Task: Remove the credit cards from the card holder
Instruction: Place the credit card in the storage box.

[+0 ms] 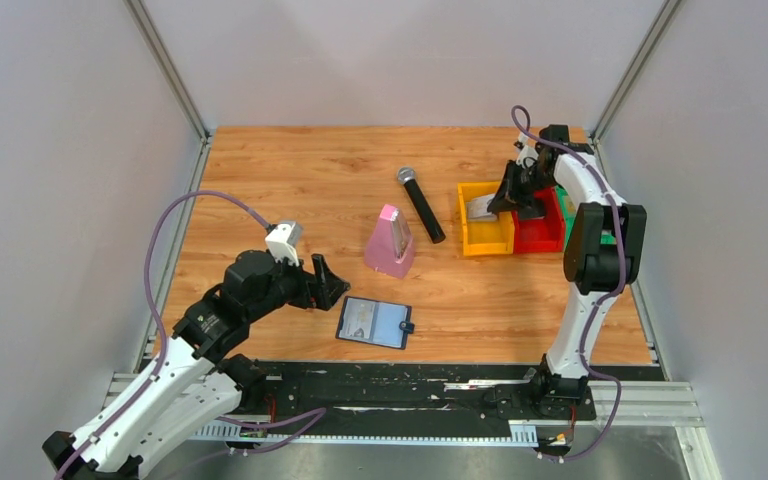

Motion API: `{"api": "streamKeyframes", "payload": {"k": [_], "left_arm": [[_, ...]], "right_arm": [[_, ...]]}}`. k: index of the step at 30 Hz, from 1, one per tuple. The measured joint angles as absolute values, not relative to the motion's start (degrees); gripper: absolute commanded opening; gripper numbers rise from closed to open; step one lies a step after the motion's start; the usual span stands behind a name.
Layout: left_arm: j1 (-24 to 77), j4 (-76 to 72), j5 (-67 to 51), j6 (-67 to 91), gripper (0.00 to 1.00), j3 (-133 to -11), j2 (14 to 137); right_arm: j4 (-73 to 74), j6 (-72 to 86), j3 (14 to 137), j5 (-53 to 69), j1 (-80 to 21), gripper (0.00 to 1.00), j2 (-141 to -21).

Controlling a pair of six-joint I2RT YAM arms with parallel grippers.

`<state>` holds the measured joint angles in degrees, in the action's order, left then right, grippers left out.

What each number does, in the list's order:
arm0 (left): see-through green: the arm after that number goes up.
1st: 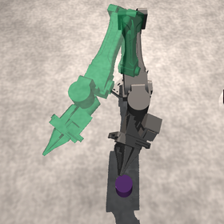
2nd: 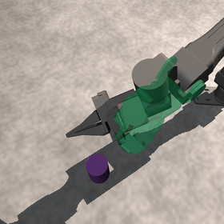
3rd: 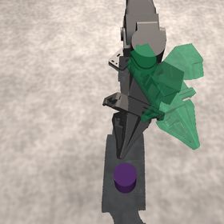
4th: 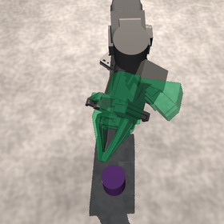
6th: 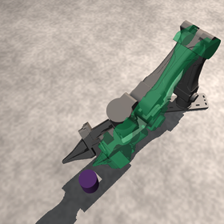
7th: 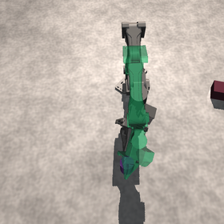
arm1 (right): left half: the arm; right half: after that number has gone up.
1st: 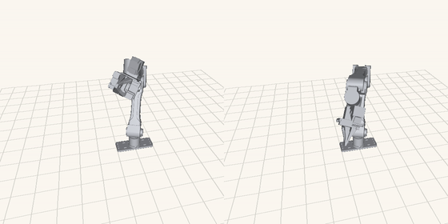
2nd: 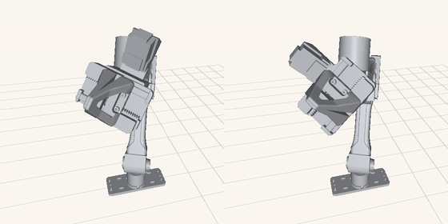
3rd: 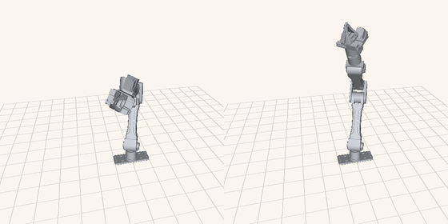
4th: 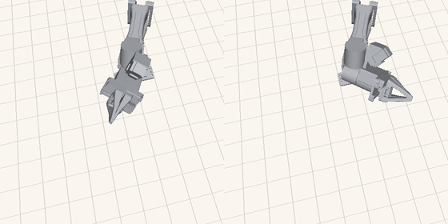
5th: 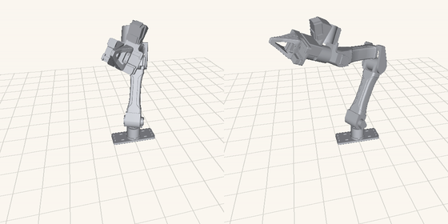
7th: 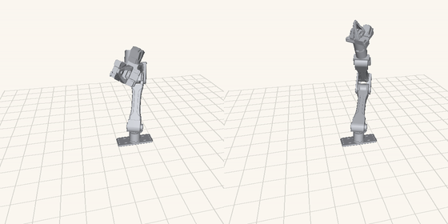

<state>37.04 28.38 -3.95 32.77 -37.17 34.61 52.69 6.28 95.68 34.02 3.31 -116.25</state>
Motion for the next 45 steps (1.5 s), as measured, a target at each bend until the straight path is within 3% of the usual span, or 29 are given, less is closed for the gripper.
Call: {"api": "streamKeyframes", "payload": {"k": [30,45], "left_arm": [[37.0,23.3,-5.1,39.0,1.00,-32.0,36.0],[37.0,29.4,0.2,43.7,1.00,-32.0,46.0]], "right_arm": [[54.8,6.7,105.4,26.8,2.8,0.19,-123.0],[54.4,12.9,106.3,21.4,2.3,0.24,-120.7]]}}
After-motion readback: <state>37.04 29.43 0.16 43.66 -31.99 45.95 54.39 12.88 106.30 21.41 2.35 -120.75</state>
